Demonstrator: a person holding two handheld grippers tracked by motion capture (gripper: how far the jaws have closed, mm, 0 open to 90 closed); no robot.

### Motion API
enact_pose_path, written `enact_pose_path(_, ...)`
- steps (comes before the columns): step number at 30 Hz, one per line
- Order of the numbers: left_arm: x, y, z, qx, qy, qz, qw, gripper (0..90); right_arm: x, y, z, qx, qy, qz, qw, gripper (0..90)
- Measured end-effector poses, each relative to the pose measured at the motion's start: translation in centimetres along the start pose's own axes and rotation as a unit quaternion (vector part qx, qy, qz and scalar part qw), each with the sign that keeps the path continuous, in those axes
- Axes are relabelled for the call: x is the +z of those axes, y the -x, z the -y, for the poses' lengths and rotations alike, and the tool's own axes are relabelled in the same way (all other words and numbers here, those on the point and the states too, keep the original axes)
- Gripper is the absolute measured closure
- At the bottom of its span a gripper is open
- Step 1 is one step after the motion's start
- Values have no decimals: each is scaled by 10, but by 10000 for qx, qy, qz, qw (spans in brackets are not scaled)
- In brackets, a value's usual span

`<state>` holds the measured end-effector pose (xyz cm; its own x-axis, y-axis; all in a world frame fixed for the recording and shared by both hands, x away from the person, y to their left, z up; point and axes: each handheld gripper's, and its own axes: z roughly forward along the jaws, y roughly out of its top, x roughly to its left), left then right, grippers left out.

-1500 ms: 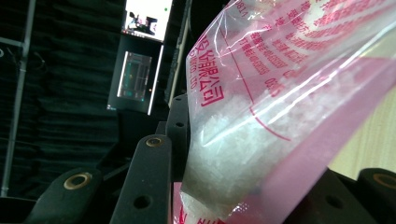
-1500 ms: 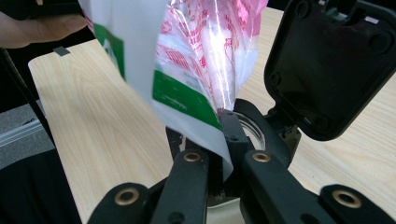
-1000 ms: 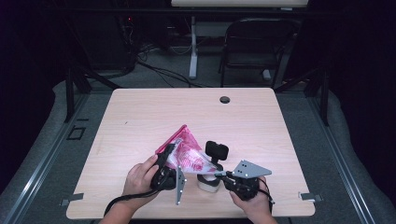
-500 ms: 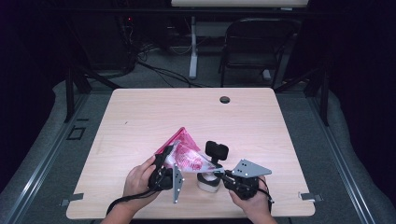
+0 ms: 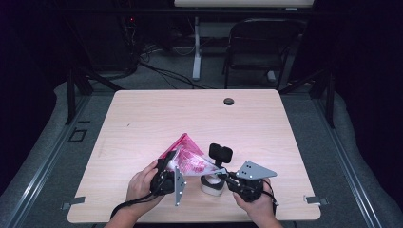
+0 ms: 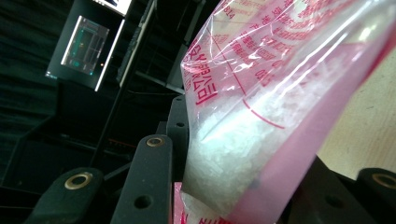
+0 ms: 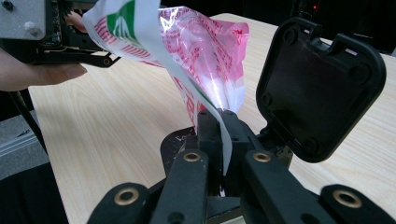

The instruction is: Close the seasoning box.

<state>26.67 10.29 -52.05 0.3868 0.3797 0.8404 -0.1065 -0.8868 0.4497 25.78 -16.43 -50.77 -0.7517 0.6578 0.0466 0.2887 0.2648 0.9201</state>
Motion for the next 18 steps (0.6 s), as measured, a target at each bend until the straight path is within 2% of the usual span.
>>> enact_pose_path(4,1,1,3,-133,41,77,9999,702,1,0,0,-7,-2,-19,10000,894)
enact_pose_path(18,3,2,6,-257,-19,219,9994,704,1,0,-2,-5,31,-14,10000,894)
